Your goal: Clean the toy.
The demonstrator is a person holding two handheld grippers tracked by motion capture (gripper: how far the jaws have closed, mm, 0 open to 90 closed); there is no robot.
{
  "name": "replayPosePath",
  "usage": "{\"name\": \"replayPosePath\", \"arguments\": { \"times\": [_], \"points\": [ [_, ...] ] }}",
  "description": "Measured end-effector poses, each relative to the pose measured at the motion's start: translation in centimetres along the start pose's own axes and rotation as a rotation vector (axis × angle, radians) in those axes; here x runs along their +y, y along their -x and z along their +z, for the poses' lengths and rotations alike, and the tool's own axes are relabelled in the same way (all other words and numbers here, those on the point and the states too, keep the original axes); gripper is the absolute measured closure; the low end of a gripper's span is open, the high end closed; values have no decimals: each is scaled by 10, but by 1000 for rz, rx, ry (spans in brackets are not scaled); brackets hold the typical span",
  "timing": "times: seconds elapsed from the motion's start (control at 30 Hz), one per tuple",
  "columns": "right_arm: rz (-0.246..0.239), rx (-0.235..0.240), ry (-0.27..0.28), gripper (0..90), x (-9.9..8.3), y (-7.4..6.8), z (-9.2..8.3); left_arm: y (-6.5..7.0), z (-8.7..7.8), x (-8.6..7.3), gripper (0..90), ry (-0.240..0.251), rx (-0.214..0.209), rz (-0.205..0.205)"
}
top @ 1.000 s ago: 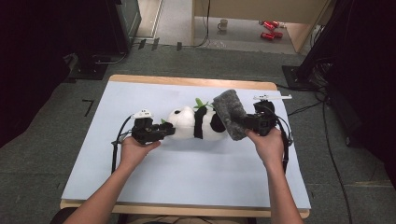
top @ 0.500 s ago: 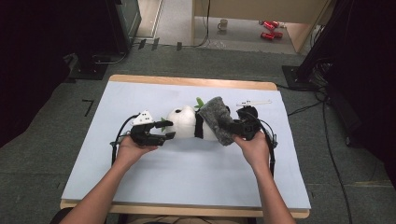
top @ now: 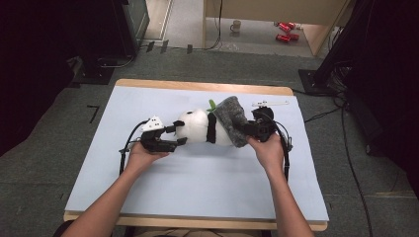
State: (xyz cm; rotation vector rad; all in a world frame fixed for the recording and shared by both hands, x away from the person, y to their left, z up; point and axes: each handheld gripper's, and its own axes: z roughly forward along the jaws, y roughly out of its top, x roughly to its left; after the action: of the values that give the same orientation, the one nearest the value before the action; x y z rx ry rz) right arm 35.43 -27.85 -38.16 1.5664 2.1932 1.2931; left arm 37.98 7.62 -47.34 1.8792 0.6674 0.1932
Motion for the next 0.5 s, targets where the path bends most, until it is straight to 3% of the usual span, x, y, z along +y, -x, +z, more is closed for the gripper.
{"name": "replayPosePath", "arguments": {
  "times": [0.07, 0.2, 0.3, 0.4, 0.5],
  "points": [
    [6, 2, 3, 773, 1, 3, 0, -2, 3, 1, 258, -4, -9, -30],
    [8, 4, 4, 773, 4, 4, 2, 0, 9, 2, 222, -4, 16, -14],
    [3, 4, 0, 774, 5, 4, 3, 1, 10, 8, 212, -48, 18, -38],
    [2, -3, 2, 774, 5, 3, 3, -4, 13, 14, 177, -43, -3, -52],
    [7, 3, -1, 773, 5, 3, 4, -5, 18, 13, 148, -37, 8, -51]
  ]
}}
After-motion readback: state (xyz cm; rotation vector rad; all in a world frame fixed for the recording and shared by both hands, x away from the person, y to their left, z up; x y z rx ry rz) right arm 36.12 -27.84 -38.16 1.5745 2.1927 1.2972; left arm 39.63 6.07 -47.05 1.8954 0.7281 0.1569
